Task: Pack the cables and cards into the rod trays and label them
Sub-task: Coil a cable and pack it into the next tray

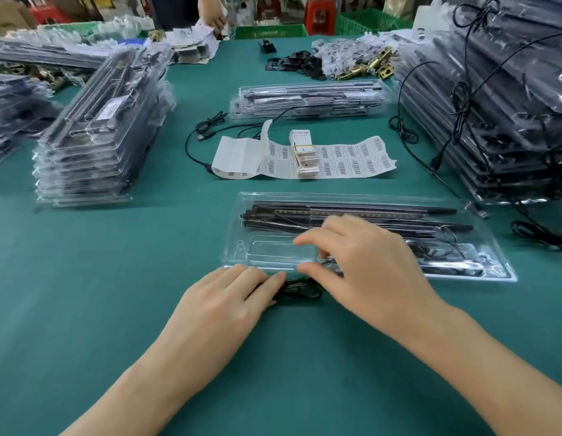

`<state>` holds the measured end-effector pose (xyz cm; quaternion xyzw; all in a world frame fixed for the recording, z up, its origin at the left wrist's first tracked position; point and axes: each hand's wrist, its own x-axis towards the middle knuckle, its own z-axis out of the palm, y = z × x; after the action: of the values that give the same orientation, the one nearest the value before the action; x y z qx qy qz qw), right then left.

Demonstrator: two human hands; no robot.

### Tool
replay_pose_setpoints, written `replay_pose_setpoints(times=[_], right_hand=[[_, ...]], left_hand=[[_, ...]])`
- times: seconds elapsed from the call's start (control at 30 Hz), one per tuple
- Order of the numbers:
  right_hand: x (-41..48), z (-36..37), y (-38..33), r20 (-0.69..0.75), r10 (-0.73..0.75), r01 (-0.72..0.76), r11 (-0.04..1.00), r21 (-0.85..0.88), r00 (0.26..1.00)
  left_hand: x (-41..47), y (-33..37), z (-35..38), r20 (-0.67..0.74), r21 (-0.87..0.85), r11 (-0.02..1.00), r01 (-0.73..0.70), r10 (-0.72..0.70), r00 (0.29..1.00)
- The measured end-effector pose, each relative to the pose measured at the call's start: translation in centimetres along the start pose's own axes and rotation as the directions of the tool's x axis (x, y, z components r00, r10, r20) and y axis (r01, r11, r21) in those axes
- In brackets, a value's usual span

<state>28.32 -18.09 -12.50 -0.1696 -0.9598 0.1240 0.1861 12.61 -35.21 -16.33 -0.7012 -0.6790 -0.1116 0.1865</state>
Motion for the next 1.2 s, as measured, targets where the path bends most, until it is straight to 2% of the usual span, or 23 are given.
replay_pose_setpoints(times=[0.07,0.13,0.27,0.47,0.63,0.8,1.03,1.2], right_hand=[[0.4,0.4,0.4,0.031,-0.033,0.036,0.994,-0.107,0.999],[0.6,0.9,0.5,0.042,-0.040,0.044,0.994,-0.101,0.998],[0.2,1.8,0.3,-0.095,-0.042,0.032,0.994,-0.104,0.995],[-0.4,3.3,0.8,-0.226,-0.082,0.052,0.989,-0.136,0.971],[-0.5,3.9,0.8,-0.291,-0.117,0.065,0.981,-0.182,0.949],[-0.5,4.2,0.6,-0.333,-0.079,0.026,0.987,-0.161,0.940],[-0.6,4.3,0.6,-0.333,-0.068,0.019,0.989,-0.150,0.941],[-0.7,4.4,0.6,-0.327,-0.093,0.033,0.983,-0.183,0.940]], left_hand=[[-0.1,0.0,0.2,-0.034,0.044,0.999,-0.007,0.008,0.999],[-0.1,-0.1,0.4,-0.061,0.054,0.999,-0.006,0.009,0.998],[-0.1,-0.5,0.7,-0.081,-0.031,0.999,0.034,-0.037,0.996],[0.7,-1.5,0.5,-0.140,-0.177,0.982,0.066,-0.091,0.986],[0.6,-1.7,0.7,-0.255,-0.012,1.000,0.026,-0.028,0.967],[0.7,-1.6,0.7,-0.349,0.039,0.998,0.044,-0.028,0.937],[1.1,-1.3,0.8,-0.397,0.175,0.981,0.084,-0.007,0.918],[1.4,-1.2,1.2,-0.407,0.230,0.962,0.148,-0.043,0.912]])
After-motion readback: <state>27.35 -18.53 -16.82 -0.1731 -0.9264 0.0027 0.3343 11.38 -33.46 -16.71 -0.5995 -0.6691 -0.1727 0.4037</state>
